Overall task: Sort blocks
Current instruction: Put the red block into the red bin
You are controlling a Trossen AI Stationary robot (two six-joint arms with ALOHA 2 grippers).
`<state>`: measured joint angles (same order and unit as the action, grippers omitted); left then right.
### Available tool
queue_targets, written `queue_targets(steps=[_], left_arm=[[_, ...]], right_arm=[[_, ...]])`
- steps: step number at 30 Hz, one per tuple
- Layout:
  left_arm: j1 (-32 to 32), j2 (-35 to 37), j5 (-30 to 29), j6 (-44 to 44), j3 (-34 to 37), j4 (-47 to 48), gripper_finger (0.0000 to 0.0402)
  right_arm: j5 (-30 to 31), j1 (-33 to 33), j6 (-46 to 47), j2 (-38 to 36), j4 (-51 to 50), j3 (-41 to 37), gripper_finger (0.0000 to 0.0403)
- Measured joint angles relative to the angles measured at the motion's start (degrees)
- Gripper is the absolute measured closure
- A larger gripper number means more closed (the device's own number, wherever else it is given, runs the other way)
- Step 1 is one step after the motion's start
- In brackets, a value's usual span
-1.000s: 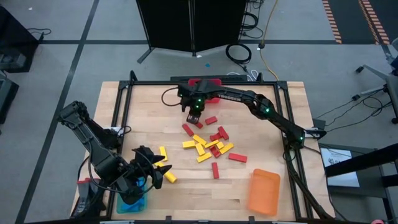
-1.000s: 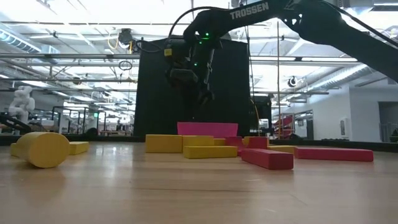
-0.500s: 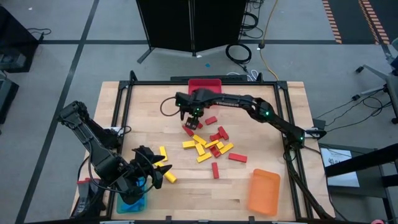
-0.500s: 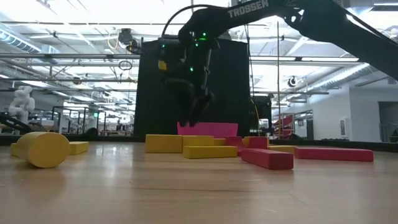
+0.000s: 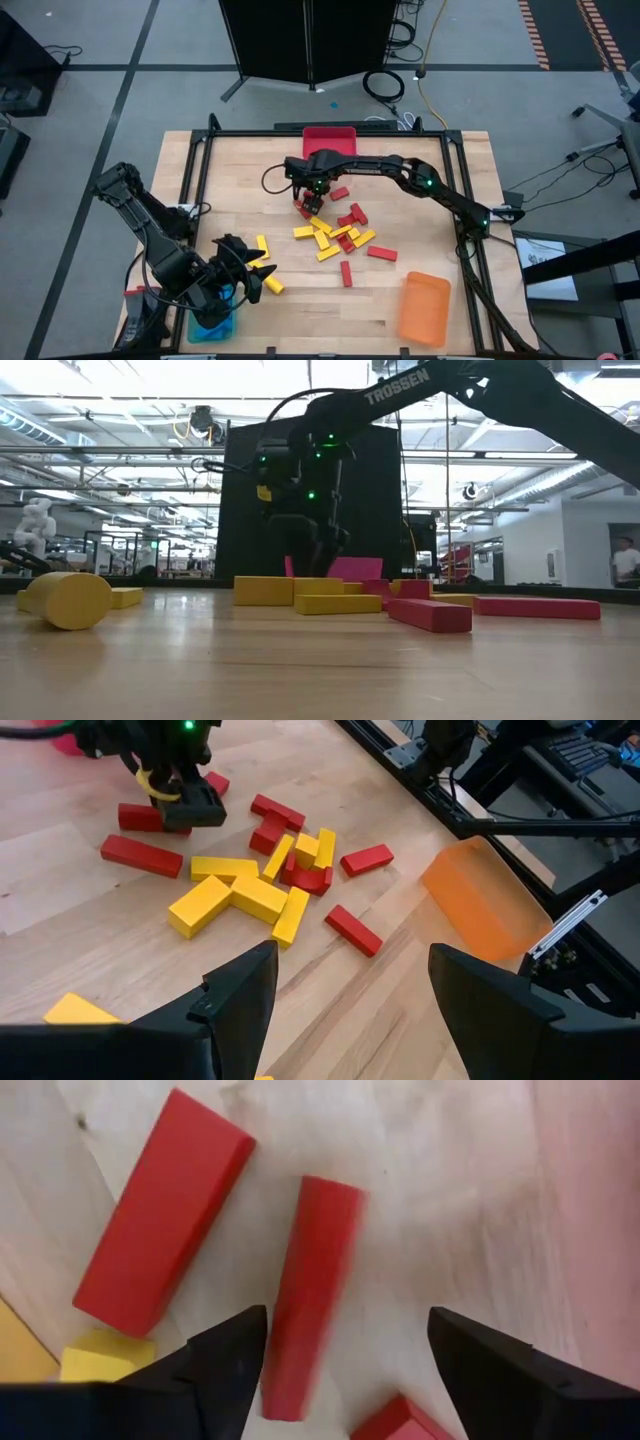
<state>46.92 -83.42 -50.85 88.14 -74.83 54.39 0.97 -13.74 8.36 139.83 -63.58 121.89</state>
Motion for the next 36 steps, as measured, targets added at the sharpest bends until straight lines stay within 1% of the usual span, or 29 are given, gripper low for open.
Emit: queue_targets(steps=[6, 10, 13, 15, 17, 20, 24, 25, 31, 36], left_arm=[[0.0, 0.0, 0.0, 0.0, 0.0, 0.0, 0.0137], [0.0, 0.0, 0.0, 0.0, 0.0, 0.0, 0.0137], [0.0, 0.0, 0.0, 0.0, 0.0, 0.0, 0.0137], [0.0, 0.0, 0.0, 0.0, 0.0, 0.0, 0.0137], [0.0, 0.0, 0.0, 0.0, 0.0, 0.1, 0.0137], [0.0, 0.0, 0.0, 0.0, 0.0, 0.1, 0.0137], [0.0, 0.0, 0.0, 0.0, 0.0, 0.1, 0.0137], [0.0, 0.0, 0.0, 0.0, 0.0, 0.1, 0.0137], [0.0, 0.0, 0.0, 0.0, 0.0, 0.1, 0.0137], [0.0, 0.0, -0.2, -0.2, 0.0, 0.2, 0.0137]], right_arm=[[-1.1, 0.0, -0.1, 0.0, 0.3, 0.0, 0.0110], [-1.1, 0.0, -0.2, 0.0, 0.3, 0.0, 0.0109], [-0.1, 0.1, -0.1, 0.0, 0.6, 0.0, 0.0116], [1.6, 0.1, 0.0, 0.0, 0.8, 0.0, 0.0136], [1.9, 0.1, -0.5, 0.0, 0.8, 0.0, 0.0173], [1.7, 0.2, -1.3, 0.0, 0.8, 0.0, 0.0247], [0.4, 0.3, -2.0, 0.0, 1.2, 0.1, 0.0360], [0.2, 0.3, -2.0, 0.0, 1.1, 0.1, 0.0370], [0.2, 0.6, -1.1, -0.3, -1.3, 0.1, 0.0370], [0.2, 1.3, -4.0, -3.8, -3.6, 0.1, 0.0370]])
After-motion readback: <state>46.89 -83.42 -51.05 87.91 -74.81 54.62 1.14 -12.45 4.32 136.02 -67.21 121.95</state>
